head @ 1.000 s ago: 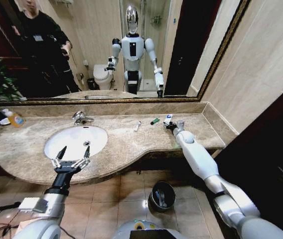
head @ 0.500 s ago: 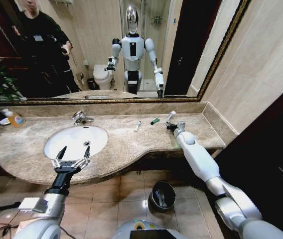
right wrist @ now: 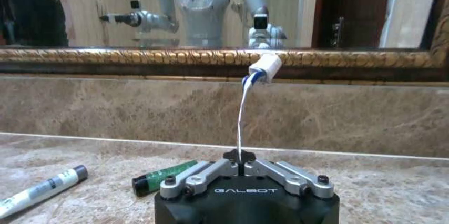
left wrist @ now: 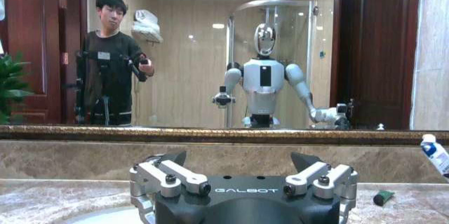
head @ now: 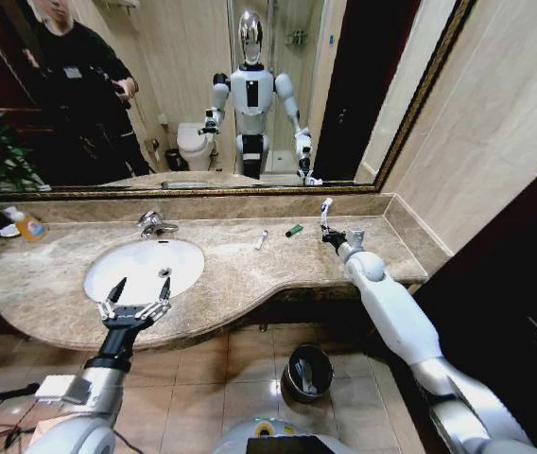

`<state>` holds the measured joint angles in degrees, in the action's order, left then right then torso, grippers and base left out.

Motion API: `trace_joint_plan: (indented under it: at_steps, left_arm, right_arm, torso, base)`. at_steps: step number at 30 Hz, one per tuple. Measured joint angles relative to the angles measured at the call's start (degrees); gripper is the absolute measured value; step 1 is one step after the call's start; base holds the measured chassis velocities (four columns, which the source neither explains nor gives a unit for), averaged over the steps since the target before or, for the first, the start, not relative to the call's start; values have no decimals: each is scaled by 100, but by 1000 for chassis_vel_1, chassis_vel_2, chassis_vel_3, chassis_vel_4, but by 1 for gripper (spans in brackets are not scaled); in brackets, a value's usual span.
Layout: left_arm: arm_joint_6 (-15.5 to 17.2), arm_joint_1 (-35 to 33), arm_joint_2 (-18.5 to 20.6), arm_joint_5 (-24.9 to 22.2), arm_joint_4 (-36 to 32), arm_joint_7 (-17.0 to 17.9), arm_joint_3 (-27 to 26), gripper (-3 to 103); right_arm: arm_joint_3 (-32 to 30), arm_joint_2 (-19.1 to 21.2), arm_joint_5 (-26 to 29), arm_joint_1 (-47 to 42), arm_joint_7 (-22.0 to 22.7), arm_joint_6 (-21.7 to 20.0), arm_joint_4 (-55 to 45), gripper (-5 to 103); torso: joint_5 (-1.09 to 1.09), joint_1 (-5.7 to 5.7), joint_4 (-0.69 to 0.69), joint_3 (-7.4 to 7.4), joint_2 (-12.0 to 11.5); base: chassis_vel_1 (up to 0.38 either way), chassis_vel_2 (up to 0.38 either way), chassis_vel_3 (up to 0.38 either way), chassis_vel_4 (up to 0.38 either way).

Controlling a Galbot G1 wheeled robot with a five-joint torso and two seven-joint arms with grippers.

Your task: Pick up the trash from the sink and place it in the trash bin.

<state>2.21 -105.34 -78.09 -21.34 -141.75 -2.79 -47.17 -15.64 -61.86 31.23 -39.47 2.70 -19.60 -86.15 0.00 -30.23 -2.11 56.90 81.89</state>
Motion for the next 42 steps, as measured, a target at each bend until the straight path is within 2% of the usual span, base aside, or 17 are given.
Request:
trace_joint_plan:
  at_steps: [9,14,19,25,33,42]
  left_arm:
    - [0,0,0,0,0,0,0,100]
    - [0,0,0,0,0,0,0,100]
    - [0,0,0,0,0,0,0,100]
    - [0,0,0,0,0,0,0,100]
    - [0,0,0,0,0,0,0,100]
    - [0,0,0,0,0,0,0,100]
  right_arm:
    - [-592,264,17,-978,19,-36,-941,0]
    - [-933,470,165,-1899,186,-96,-1955,0]
    - [-1083,484,147,-2348,313,-98,-2472,0]
    - [-1128,307,4,-2910,504,-29,-2960,0]
    - [-1239,-53,-337,-3658,591,354,-3403,0]
    - [-1620,-577,-1000,-4801,63,764,-3889,0]
  torso:
    - [0,0,1,0,0]
    - [0,1,2,0,0]
    - [-1,1,1,0,0]
    - [0,1,0,0,0]
    - [-1,0,1,0,0]
    - [-1,0,0,0,0]
  base:
    - [0,0,0,0]
    - [0,0,0,0]
    - [0,0,0,0]
    - [0,0,0,0]
    - [0,0,0,0]
    - [0,0,0,0]
